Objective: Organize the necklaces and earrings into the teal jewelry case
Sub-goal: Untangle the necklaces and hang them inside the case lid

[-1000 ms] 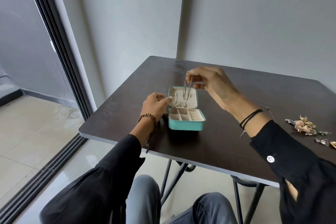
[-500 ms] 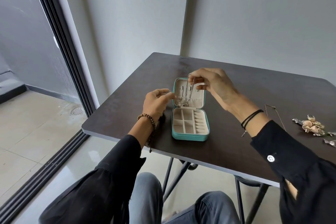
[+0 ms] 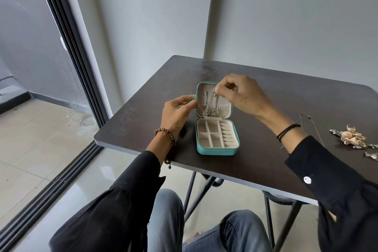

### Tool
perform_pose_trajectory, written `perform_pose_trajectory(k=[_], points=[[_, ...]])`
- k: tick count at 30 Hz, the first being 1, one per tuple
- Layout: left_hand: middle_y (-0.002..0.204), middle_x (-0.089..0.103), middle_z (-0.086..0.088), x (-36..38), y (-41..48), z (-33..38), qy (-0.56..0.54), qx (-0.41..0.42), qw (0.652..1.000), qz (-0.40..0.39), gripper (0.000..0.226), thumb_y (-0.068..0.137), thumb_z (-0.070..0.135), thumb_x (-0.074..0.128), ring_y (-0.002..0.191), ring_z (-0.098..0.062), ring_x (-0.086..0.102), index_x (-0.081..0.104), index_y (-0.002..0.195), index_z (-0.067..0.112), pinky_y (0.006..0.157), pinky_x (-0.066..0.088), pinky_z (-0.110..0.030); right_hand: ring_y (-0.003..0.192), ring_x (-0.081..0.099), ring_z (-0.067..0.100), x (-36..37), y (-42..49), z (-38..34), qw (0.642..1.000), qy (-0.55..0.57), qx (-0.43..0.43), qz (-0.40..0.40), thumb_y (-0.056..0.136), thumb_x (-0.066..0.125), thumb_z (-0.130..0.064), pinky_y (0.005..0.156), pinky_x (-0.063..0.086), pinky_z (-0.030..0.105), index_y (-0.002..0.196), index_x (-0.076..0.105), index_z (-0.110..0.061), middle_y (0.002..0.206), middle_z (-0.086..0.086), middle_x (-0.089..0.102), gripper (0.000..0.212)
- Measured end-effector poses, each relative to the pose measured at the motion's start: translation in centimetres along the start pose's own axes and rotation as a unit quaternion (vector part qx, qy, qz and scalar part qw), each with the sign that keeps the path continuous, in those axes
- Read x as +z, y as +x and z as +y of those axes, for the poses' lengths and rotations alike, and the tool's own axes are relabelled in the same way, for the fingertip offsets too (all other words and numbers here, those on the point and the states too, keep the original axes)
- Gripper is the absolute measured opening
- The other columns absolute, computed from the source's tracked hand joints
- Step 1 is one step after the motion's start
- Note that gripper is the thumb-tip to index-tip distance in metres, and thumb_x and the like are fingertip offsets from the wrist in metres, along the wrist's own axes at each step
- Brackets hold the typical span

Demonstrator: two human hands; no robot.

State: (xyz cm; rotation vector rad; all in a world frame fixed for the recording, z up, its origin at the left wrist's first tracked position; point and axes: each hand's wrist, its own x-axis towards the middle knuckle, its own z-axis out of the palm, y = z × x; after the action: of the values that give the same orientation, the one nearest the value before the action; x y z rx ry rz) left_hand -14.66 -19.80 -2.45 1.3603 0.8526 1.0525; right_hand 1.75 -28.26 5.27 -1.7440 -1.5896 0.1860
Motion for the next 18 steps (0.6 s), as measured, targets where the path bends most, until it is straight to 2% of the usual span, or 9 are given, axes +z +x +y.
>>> perform_pose_trajectory(k=[4, 8, 11, 14, 18], points=[[0.078, 0.072, 0.002, -0.1, -0.3, 0.1, -0.004, 0.011, 1.0, 0.005, 0.02, 0.083, 0.011, 0.071, 0.044, 0.003, 0.047, 0.079, 0.101, 0.015, 0.045, 0.035, -0.007, 0.078, 0.059, 0.012, 0.5, 0.0, 0.5, 0.995, -0.075, -0.058, 0.021, 0.093, 0.067, -0.022, 0.068, 0.039, 0.007, 0.088, 0.072, -0.012, 0.098, -0.001, 0.062, 0.012], [0.083, 0.074, -0.002, -0.2, -0.5, 0.2, -0.008, 0.018, 1.0, 0.004, 0.02, 0.083, 0.012, 0.072, 0.044, 0.002, 0.047, 0.079, 0.102, 0.015, 0.045, 0.035, -0.008, 0.075, 0.055, 0.01, 0.6, -0.2, 1.0, 0.988, -0.116, -0.091, 0.055, 0.095, 0.064, -0.026, 0.076, 0.049, 0.028, 0.094, 0.069, -0.016, 0.102, -0.005, 0.053, 0.011], [0.083, 0.074, -0.002, -0.2, -0.5, 0.2, -0.01, 0.021, 1.0, 0.001, 0.019, 0.083, 0.013, 0.072, 0.045, 0.002, 0.046, 0.079, 0.1, 0.017, 0.046, 0.036, -0.01, 0.072, 0.051, 0.011, 0.9, -0.3, 1.4, 0.981, -0.147, -0.103, 0.073, 0.095, 0.063, -0.03, 0.074, 0.054, 0.04, 0.098, 0.07, -0.021, 0.103, -0.004, 0.053, 0.012], [0.087, 0.075, -0.003, -0.3, -0.5, 0.3, -0.014, 0.026, 1.0, 0.002, 0.018, 0.083, 0.014, 0.073, 0.047, 0.001, 0.048, 0.079, 0.099, 0.019, 0.048, 0.038, -0.01, 0.069, 0.051, 0.012, 1.4, -0.6, 1.4, 0.973, -0.168, -0.119, 0.105, 0.096, 0.063, -0.029, 0.067, 0.055, 0.04, 0.097, 0.071, -0.021, 0.097, -0.004, 0.054, 0.011], [0.091, 0.075, -0.005, -0.3, -0.6, 0.4, -0.012, 0.026, 1.0, 0.005, 0.019, 0.083, 0.014, 0.074, 0.051, 0.001, 0.051, 0.078, 0.101, 0.017, 0.052, 0.04, -0.011, 0.067, 0.056, 0.017, 2.0, -1.1, 1.2, 0.953, -0.218, -0.145, 0.153, 0.099, 0.062, -0.025, 0.055, 0.052, 0.034, 0.096, 0.071, -0.018, 0.095, -0.002, 0.057, 0.012]])
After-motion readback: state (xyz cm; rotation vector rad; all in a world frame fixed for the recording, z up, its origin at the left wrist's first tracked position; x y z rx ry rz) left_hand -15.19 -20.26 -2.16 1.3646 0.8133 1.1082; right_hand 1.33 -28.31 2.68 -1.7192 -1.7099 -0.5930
